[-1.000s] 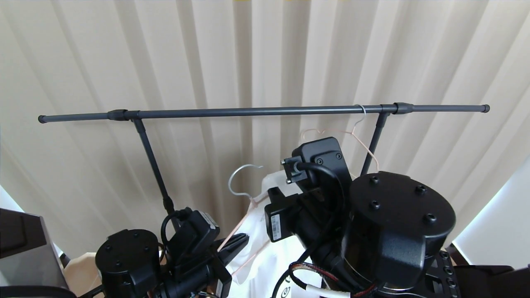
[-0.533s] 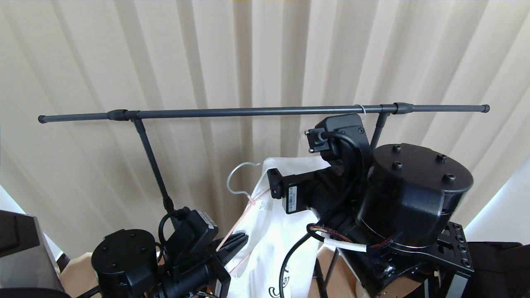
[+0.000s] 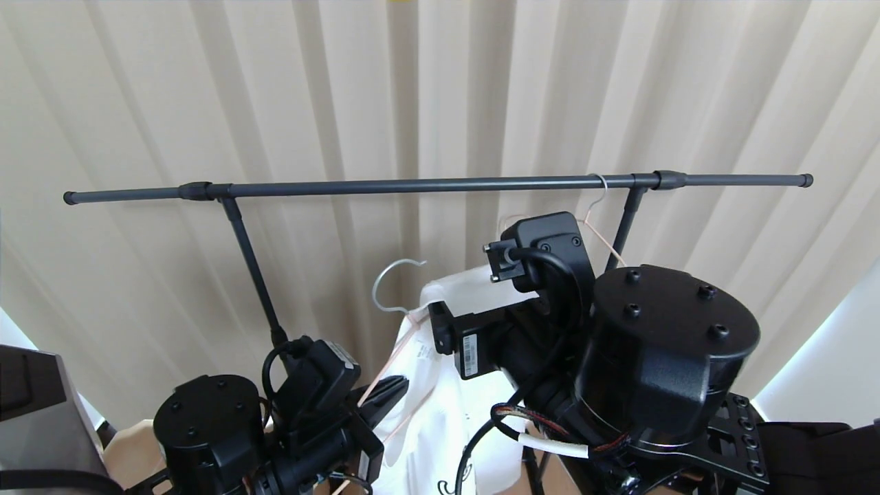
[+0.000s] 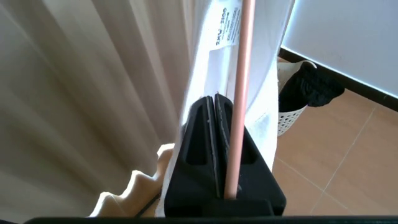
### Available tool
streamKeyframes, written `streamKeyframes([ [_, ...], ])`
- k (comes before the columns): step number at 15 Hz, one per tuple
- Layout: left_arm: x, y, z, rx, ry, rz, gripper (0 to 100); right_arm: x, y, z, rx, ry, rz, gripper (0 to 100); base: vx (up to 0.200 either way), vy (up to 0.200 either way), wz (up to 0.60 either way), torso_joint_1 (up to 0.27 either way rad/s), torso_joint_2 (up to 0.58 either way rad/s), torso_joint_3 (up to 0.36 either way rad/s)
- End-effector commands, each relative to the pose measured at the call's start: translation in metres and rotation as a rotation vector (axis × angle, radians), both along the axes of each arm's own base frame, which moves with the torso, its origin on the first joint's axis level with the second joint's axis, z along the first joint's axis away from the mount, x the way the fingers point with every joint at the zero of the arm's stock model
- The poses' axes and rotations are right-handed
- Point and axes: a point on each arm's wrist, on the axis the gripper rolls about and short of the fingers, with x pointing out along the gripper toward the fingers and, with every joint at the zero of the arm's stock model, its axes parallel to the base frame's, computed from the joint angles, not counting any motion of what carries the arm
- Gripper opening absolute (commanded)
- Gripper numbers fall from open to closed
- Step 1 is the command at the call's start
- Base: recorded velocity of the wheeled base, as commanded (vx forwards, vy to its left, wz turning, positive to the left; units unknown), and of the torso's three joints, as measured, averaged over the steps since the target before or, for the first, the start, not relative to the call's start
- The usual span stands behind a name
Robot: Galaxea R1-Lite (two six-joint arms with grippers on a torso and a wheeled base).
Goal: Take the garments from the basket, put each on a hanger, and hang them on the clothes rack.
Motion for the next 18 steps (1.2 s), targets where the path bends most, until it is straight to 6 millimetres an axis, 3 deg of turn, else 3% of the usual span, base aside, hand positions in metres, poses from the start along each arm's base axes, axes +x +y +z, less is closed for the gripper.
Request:
streamKeyframes([
  [1,0.005,0.001,0.002,-0.011,-0.011,0.021,0,-0.001,0.001,-0.003,-0.011,0.005,0.006,100,0.0,0.0,0.0,0.0,0.0,0.0],
  [13,0.03,0.012,0.013,-0.048,-0.074,0.156,0,-0.002,-0.009,-0.001,-0.048,0.001,0.001,100,0.0,0.0,0.0,0.0,0.0,0.0],
  [18,0.031,0.024,0.016,-0.041,-0.083,0.126,0,0.007,-0.068,0.014,-0.158,-0.033,0.059,100,0.0,0.0,0.0,0.0,0.0,0.0],
])
